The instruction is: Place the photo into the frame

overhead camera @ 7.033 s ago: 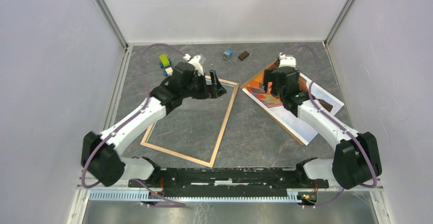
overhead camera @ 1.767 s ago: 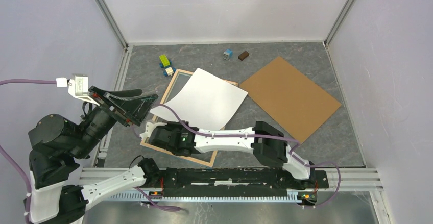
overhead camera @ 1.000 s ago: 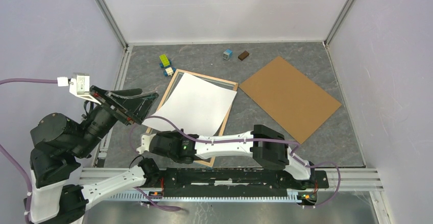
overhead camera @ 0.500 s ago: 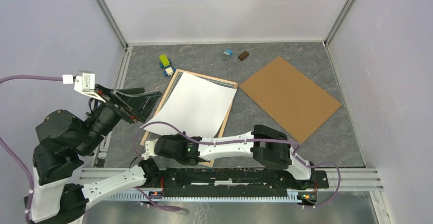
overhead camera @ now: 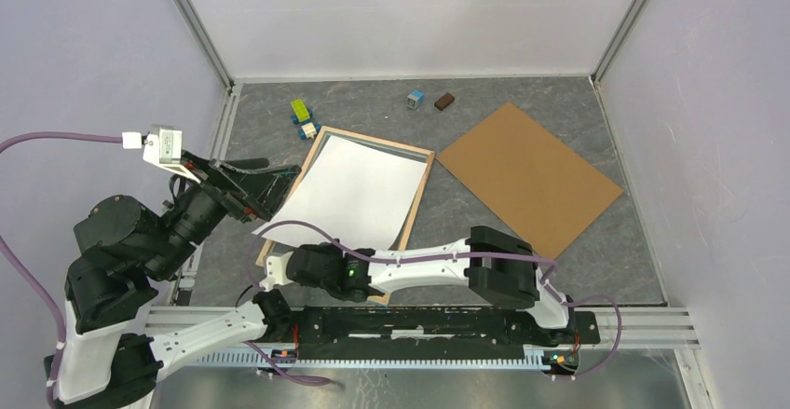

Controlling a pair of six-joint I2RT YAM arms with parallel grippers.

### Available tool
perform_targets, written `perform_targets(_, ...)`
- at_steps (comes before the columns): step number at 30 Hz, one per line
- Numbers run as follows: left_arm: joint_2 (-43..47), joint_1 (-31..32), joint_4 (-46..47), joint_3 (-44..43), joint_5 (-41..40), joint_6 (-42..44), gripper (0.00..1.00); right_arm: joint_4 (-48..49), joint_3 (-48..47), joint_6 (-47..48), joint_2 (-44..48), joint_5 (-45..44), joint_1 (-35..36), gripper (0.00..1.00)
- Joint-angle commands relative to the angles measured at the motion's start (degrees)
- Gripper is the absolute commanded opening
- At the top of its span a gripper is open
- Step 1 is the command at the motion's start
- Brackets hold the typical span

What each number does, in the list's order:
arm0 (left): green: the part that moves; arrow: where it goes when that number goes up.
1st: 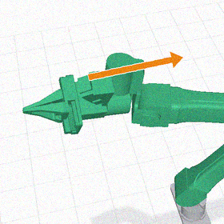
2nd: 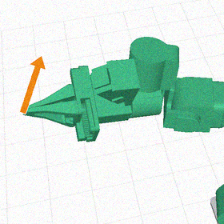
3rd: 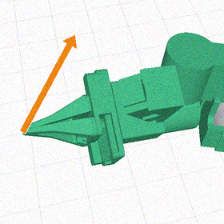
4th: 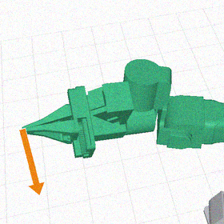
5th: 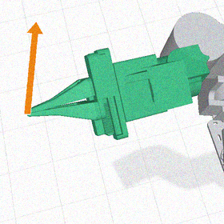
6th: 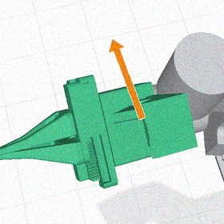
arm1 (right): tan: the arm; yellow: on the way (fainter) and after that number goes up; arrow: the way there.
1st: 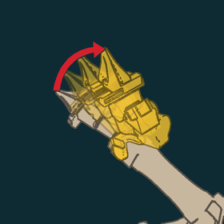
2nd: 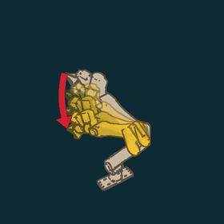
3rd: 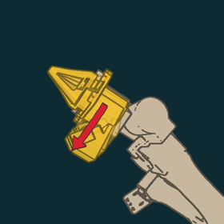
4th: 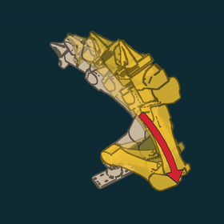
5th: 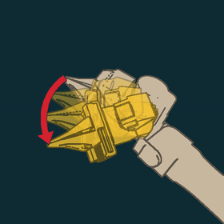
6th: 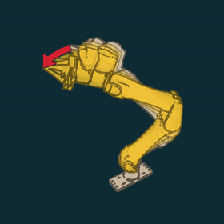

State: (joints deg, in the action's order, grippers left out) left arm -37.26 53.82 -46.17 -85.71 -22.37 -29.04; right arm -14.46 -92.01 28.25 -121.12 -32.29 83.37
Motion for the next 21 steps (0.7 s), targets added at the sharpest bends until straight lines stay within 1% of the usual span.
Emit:
perform_targets(1, -0.9, 0.1, 2.1, -0.1, -0.4, 2.6, 1.0, 4.0, 1.3, 0.9, 2.5, -0.3, -1.3, 0.0)
perform_targets(13, -0.9, 0.2, 2.2, 0.0, -0.2, 2.5, 1.0, 7.4, 6.4, 3.2, 4.7, 1.8, -2.8, 0.0)
perform_targets(21, -0.8, 0.1, 2.2, -0.1, 0.2, 2.1, 1.0, 6.5, 5.7, 2.5, 4.0, 0.5, -3.3, 0.0)
